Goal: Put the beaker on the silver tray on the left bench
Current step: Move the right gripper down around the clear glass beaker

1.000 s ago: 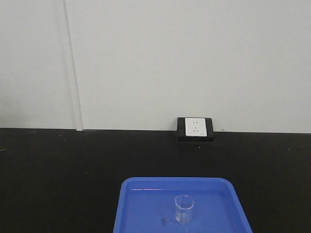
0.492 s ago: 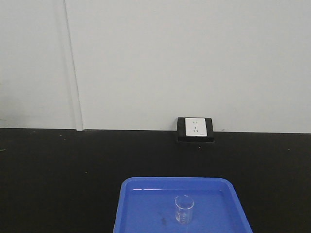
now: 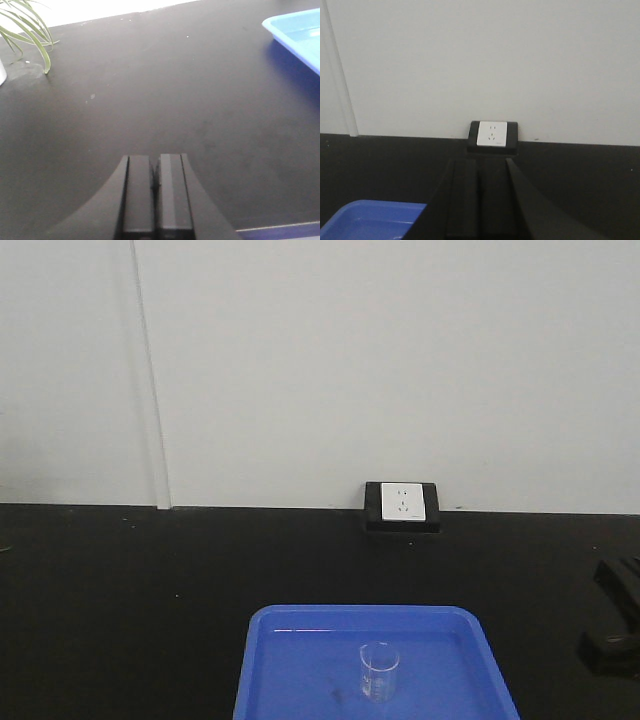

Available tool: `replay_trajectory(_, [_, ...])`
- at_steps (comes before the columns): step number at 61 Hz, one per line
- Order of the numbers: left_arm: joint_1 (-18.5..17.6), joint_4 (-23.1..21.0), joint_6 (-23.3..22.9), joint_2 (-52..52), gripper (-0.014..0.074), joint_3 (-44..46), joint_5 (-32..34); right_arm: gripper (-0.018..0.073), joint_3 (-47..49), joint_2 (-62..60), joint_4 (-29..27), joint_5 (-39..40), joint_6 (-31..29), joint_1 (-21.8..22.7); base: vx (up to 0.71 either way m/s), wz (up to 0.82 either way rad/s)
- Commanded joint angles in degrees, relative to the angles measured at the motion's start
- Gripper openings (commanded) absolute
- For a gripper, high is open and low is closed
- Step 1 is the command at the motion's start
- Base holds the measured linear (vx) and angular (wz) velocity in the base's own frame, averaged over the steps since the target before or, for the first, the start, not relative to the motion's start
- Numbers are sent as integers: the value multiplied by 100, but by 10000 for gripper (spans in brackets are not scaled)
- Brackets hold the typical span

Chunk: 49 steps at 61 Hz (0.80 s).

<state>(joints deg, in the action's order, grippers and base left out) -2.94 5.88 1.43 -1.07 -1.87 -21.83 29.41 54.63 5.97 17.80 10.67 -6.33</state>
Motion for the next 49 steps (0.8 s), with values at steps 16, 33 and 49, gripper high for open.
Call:
replay_trajectory(16, [-41,25,-11,-41,1,-114,408,70,209,604,118,580,-4,1,0,0])
replay_trajectory(33, [-41,25,-11,-41,1,-114,408,502,209,733,111,607,14,1,0,0])
replay_trajectory(49, [-41,25,-11,-41,1,-114,408,725,209,907,118,1336,138,1,0,0])
